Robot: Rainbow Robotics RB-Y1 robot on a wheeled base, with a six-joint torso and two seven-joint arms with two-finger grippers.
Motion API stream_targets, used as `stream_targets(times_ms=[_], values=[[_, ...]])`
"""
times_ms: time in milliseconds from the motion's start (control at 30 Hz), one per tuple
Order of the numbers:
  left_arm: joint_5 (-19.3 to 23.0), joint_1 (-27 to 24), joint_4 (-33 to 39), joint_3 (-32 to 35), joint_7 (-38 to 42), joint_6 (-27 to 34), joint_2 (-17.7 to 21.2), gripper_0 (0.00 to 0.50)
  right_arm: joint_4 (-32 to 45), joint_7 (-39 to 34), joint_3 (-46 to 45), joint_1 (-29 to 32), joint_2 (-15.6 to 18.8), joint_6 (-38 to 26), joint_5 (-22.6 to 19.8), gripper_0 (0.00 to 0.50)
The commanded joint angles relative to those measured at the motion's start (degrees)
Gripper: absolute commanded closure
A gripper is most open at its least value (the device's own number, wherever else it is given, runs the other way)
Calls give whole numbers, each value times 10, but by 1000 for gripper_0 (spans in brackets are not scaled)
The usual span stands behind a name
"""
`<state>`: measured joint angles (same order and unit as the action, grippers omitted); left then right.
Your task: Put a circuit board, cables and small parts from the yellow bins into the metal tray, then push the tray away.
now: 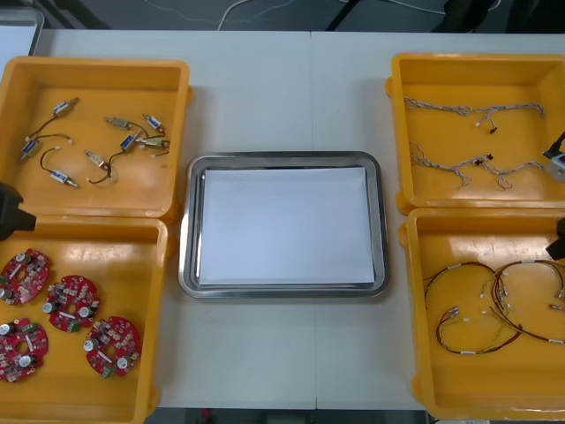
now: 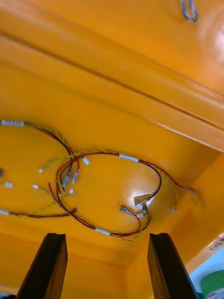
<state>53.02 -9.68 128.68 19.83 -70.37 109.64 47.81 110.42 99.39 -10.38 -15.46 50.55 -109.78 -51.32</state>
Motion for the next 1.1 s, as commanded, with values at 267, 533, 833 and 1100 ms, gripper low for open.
stream_targets(times_ms=[267, 533, 833, 1100], values=[[-21, 197, 54, 24, -67, -123, 15, 0, 7, 221, -63, 73, 26, 18, -17, 0], [-25, 231, 54, 24, -138, -146, -21, 0, 7, 351, -76, 124, 25, 78, -28, 0], [-31, 235, 61, 35, -222, -151, -76, 0, 8, 472, -80, 192, 26, 171, -35, 0], [-35, 237, 81, 31, -286, -160, -97, 0, 8, 556, -79, 235, 26, 229, -35, 0]])
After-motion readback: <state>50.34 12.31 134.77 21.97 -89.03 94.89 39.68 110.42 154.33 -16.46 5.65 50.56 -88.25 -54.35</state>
